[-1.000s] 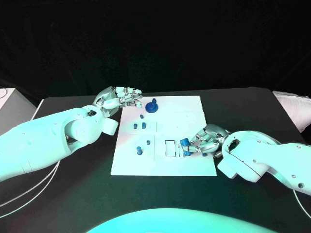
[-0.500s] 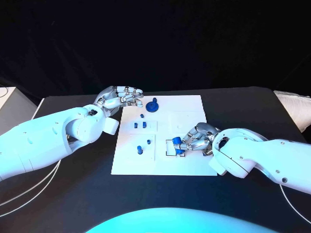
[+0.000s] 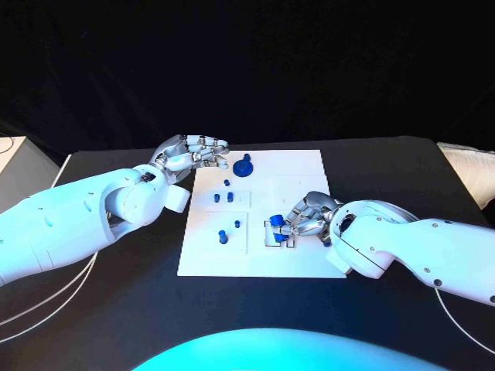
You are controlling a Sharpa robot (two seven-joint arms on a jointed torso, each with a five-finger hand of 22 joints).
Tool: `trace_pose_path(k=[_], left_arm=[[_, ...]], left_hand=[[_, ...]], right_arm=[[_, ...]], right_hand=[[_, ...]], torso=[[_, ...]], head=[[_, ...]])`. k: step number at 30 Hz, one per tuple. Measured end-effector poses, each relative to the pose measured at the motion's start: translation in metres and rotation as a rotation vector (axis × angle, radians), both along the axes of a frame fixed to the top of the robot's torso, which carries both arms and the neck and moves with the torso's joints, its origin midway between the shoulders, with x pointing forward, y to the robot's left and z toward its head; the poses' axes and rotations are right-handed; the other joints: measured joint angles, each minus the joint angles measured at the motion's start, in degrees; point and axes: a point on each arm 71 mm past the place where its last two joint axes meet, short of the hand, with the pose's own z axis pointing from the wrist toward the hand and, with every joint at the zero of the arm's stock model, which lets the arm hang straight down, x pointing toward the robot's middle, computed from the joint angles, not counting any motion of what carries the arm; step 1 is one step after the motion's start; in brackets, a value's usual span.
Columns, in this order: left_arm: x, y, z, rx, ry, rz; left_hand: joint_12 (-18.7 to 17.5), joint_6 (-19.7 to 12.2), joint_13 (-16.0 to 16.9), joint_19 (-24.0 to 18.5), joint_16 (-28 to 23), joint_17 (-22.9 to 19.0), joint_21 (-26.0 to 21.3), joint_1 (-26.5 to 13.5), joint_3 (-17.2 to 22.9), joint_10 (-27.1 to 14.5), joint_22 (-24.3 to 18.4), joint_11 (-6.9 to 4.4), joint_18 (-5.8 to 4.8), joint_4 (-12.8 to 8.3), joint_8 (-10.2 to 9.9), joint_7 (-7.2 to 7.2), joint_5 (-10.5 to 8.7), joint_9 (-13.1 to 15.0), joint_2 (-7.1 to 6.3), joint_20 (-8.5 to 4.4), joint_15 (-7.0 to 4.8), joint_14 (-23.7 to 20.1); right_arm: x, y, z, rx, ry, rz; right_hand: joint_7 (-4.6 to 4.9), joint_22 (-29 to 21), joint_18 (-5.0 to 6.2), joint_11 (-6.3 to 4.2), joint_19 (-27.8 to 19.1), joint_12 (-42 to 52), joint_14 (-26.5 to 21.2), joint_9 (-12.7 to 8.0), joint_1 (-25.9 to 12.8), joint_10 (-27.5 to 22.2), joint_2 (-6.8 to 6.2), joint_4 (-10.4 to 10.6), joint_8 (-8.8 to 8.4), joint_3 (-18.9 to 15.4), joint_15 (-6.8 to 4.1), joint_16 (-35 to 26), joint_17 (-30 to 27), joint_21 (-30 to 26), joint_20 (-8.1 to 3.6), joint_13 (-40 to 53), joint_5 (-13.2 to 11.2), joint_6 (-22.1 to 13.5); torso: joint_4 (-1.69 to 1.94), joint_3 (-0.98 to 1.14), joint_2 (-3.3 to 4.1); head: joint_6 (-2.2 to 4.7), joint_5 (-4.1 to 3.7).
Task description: Assemble the parts on the task board
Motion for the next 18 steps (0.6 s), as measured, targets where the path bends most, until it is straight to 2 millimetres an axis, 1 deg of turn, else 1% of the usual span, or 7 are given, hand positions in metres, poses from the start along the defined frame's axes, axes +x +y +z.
trace_pose_path(k=[7,18], left_arm=[[0.0,0.0003,0.0,0.0,0.0,0.0],[-0.0001,0.0004,0.0,0.0,0.001,0.0]], left_hand=[[0.0,0.0,0.0,0.0,0.0,0.05,0.0,0.0,0.0,0.0,0.0,0.0,0.0,0.0,0.0,0.0,0.0,0.0,0.0,0.0,0.0,0.0],[0.0,0.0,-0.01,0.0,0.0,0.04,0.0,0.0,0.0,0.0,0.0,0.0,0.0,0.0,0.0,0.0,0.0,0.0,0.0,0.0,0.0,0.0]], right_arm=[[0.0012,-0.0008,-0.0018,-0.029,0.001,0.019],[0.0003,0.003,-0.0018,-0.051,0.001,0.056]], right_hand=[[0.0,0.0,0.0,0.0,0.0,-0.35,0.0,0.03,0.0,0.0,0.0,0.0,-0.01,0.0,0.0,0.0,0.0,-0.27,0.0,0.0,-0.24,0.0],[0.0,-0.01,0.0,0.0,0.0,-0.35,0.0,0.17,-0.3,0.0,0.29,-0.01,-0.08,-0.01,0.0,0.0,0.0,-0.27,0.0,-0.01,-0.57,-0.01]], torso=[[-0.08,0.0,-0.04],[-0.04,-0.01,-0.05]], head=[[-0.25,0.14],[-0.47,0.19]])
